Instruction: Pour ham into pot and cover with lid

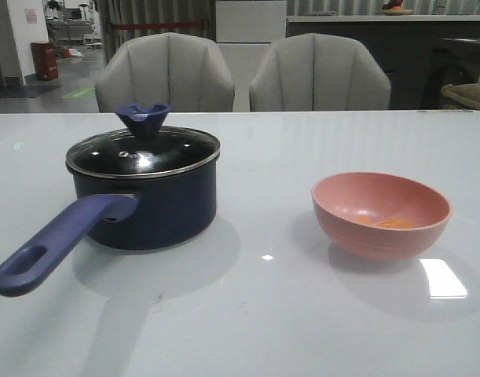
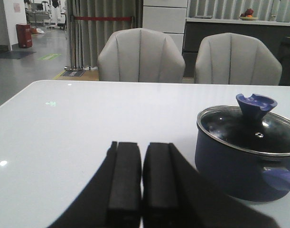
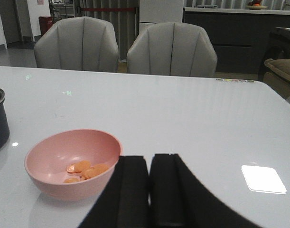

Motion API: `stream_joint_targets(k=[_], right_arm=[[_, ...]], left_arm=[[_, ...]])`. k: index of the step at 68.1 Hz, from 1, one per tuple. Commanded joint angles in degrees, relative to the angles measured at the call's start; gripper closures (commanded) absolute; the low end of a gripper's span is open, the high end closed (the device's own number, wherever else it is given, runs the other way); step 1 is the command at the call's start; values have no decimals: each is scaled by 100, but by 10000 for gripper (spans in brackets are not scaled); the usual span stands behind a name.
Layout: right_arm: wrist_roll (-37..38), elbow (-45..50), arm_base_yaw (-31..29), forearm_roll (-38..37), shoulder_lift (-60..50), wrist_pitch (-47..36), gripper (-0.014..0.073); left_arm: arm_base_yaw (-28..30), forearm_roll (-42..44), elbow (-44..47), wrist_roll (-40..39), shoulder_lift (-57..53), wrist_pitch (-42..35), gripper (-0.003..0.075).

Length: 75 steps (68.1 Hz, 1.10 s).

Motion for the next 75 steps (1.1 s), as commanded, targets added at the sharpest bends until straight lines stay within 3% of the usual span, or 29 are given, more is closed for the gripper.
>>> stream_joint_targets(k=[1,15,23,29,53,75], right_arm=[[8,-34,-29,-91,-113,-495,432],[8,-34,-29,-91,-113,-495,432],[8,-34,-29,-91,-113,-495,432],[8,-34,-29,-91,-113,-495,432],[8,-34,-29,-91,-113,-495,432],[8,-34,-29,-91,-113,-495,432]], left_arm=[[16,-26,111,-75,-101,-501,607],[16,-26,111,-75,-101,-628,607],[16,-340,91,-75,-101,-1761,607],[16,-420,-147,-75,-101,-1939,607],[16,-315,-2525,-75,1142,920,607],[16,-349,-2638,-75,1746,1049,607]])
